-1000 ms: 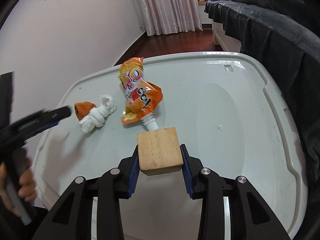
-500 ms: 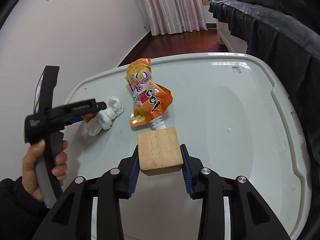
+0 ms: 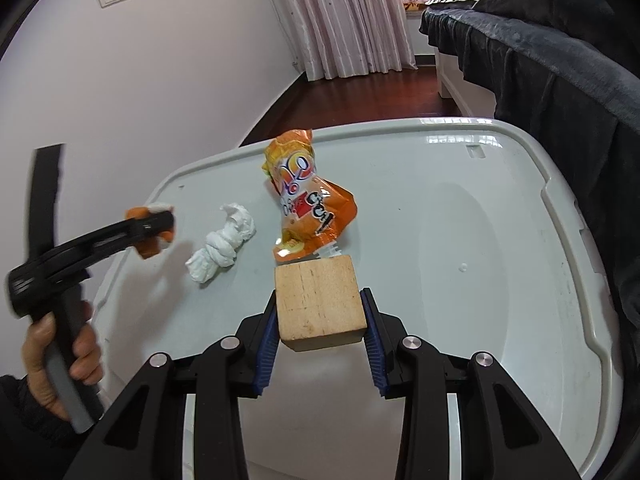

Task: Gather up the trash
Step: 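Grasp the orange fabric cup with the left tool while the right tool holds the block, then lower both tools over the orange bin and open them to drop the items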

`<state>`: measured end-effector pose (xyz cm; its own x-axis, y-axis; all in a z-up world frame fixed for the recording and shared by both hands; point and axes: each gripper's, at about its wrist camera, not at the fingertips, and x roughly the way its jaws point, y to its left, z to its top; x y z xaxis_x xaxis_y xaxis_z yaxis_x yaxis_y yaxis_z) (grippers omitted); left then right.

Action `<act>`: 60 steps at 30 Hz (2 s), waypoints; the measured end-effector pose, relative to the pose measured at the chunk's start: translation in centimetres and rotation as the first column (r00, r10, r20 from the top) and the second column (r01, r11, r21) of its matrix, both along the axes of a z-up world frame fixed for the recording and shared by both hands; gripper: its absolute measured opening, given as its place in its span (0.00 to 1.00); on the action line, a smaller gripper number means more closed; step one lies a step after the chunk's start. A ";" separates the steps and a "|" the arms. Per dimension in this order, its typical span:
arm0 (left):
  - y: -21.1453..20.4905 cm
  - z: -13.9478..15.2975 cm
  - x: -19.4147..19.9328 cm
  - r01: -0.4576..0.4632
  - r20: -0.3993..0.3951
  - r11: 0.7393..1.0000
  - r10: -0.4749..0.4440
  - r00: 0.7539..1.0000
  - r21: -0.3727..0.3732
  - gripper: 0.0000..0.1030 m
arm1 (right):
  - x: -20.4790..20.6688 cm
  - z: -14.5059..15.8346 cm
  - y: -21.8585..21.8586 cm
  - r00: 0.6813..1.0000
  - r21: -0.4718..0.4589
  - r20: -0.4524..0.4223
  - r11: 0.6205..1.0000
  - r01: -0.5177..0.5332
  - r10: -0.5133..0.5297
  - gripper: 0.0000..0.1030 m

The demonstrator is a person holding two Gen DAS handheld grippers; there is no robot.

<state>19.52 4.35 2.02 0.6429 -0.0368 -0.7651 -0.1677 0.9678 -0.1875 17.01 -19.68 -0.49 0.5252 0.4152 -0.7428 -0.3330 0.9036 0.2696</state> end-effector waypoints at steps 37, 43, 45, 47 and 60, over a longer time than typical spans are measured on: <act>-9.3 -2.7 -25.7 0.171 -0.138 0.980 -0.156 0.978 0.105 0.28 | -24.1 0.8 -2.8 0.993 -0.081 0.113 0.996 -0.032 0.042 0.37; -9.5 -4.3 -26.8 0.203 -0.199 0.974 -0.180 0.963 0.101 0.28 | -25.9 -0.4 -3.0 0.994 -0.095 0.087 0.994 -0.056 0.064 0.37; -9.6 -4.5 -26.9 0.210 -0.207 0.973 -0.187 0.960 0.096 0.28 | -25.9 -1.2 -3.0 0.996 -0.101 0.063 0.993 -0.060 0.067 0.37; -9.8 -4.9 -26.7 0.218 -0.218 0.971 -0.193 0.957 0.094 0.28 | -25.8 -1.9 -3.1 0.997 -0.098 0.035 0.993 -0.062 0.066 0.37; -10.1 -6.3 -26.2 0.239 -0.275 0.969 -0.211 0.938 0.070 0.28 | -25.5 -3.7 -2.5 0.996 -0.116 -0.037 0.989 -0.090 0.086 0.37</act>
